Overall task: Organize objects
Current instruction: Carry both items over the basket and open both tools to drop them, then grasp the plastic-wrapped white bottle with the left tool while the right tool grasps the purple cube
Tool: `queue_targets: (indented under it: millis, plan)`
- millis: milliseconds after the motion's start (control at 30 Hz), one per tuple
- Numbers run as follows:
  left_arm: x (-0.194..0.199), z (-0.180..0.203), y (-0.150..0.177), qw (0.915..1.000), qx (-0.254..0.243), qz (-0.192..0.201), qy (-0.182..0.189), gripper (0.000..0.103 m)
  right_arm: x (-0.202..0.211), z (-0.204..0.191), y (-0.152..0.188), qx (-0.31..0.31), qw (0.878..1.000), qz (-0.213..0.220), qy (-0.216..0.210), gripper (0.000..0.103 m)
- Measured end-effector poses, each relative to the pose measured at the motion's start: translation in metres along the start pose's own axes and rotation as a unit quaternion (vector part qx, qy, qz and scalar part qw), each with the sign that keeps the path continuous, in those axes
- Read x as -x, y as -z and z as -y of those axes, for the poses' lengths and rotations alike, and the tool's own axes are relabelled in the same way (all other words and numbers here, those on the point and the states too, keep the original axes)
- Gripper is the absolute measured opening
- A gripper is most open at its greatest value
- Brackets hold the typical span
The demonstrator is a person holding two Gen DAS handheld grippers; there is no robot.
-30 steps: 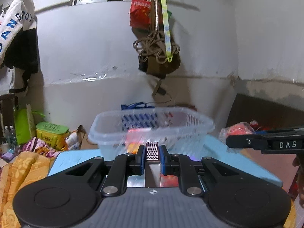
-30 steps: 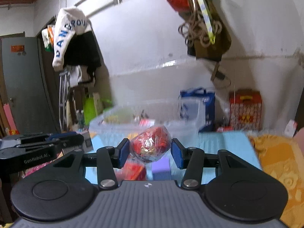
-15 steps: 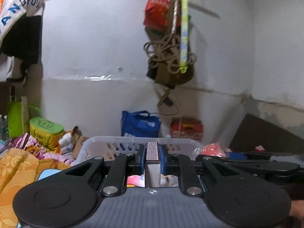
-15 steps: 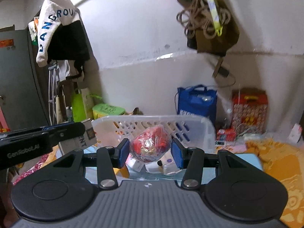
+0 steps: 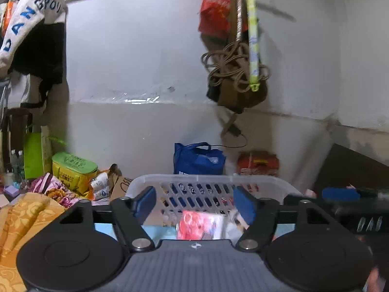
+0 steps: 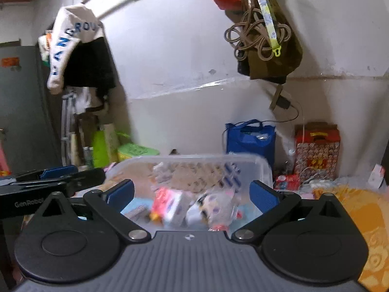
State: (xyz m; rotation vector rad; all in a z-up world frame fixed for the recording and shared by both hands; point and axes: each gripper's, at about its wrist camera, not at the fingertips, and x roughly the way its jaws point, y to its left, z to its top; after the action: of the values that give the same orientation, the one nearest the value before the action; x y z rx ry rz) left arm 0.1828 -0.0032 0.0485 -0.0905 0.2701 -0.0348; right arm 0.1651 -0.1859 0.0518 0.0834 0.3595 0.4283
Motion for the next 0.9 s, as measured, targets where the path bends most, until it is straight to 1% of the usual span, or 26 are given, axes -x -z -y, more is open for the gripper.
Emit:
queue_targets:
  millis: [33, 67, 100, 133, 233, 300, 333, 367, 433, 500, 567, 700, 800, 900]
  plan:
    - [0.014, -0.003, 0.007, 1.0, -0.003, 0.003, 0.0, 0.081, 0.012, 0.0, 0.008, -0.007, 1.0, -0.002, -0.005, 0.103]
    - [0.025, -0.006, 0.015, 1.0, -0.004, 0.004, 0.001, 0.087, 0.023, 0.0, 0.02, -0.02, 1.0, 0.001, -0.01, 0.103]
    - [0.033, -0.008, 0.026, 1.0, -0.006, 0.002, 0.003, 0.089, 0.031, 0.001, 0.032, -0.031, 0.999, 0.001, -0.016, 0.103]
    - [0.039, -0.009, 0.038, 0.9999, -0.012, -0.005, 0.001, 0.09, 0.035, 0.0, 0.044, -0.034, 0.999, -0.009, -0.019, 0.103]
    - [0.029, -0.005, 0.068, 0.9969, -0.05, -0.06, -0.014, 0.09, 0.024, -0.004, 0.071, -0.014, 0.998, -0.068, 0.004, 0.103]
    - [0.022, -0.006, 0.081, 0.9943, -0.06, -0.086, -0.021, 0.089, 0.012, 0.002, 0.081, -0.031, 0.995, -0.094, 0.007, 0.098]
    - [0.018, -0.007, 0.085, 0.9934, -0.063, -0.093, -0.024, 0.089, 0.008, 0.004, 0.082, -0.039, 0.994, -0.1, 0.006, 0.088]
    - [0.016, -0.009, 0.089, 0.9929, -0.061, -0.098, -0.027, 0.089, 0.005, 0.007, 0.082, -0.045, 0.994, -0.101, 0.004, 0.084]
    - [0.013, -0.015, 0.093, 0.9919, -0.055, -0.112, -0.023, 0.089, -0.001, 0.008, 0.08, -0.045, 0.994, -0.098, 0.01, 0.083]
    - [0.011, -0.021, 0.097, 0.9916, -0.047, -0.119, -0.022, 0.089, -0.008, 0.005, 0.081, -0.032, 0.994, -0.098, 0.017, 0.082]
    - [0.007, -0.023, 0.103, 0.9904, -0.047, -0.128, -0.023, 0.089, -0.015, -0.001, 0.082, -0.022, 0.995, -0.101, 0.015, 0.079]
    - [0.007, -0.028, 0.109, 0.9918, -0.041, -0.121, -0.008, 0.09, -0.018, -0.007, 0.086, -0.008, 0.995, -0.096, 0.024, 0.079]
    - [0.007, -0.027, 0.11, 0.9921, -0.038, -0.12, -0.005, 0.09, -0.018, -0.01, 0.085, -0.003, 0.995, -0.093, 0.029, 0.076]
    - [0.01, -0.023, 0.111, 0.9922, -0.05, -0.115, 0.0, 0.09, -0.015, -0.011, 0.084, 0.004, 0.995, -0.09, 0.038, 0.071]
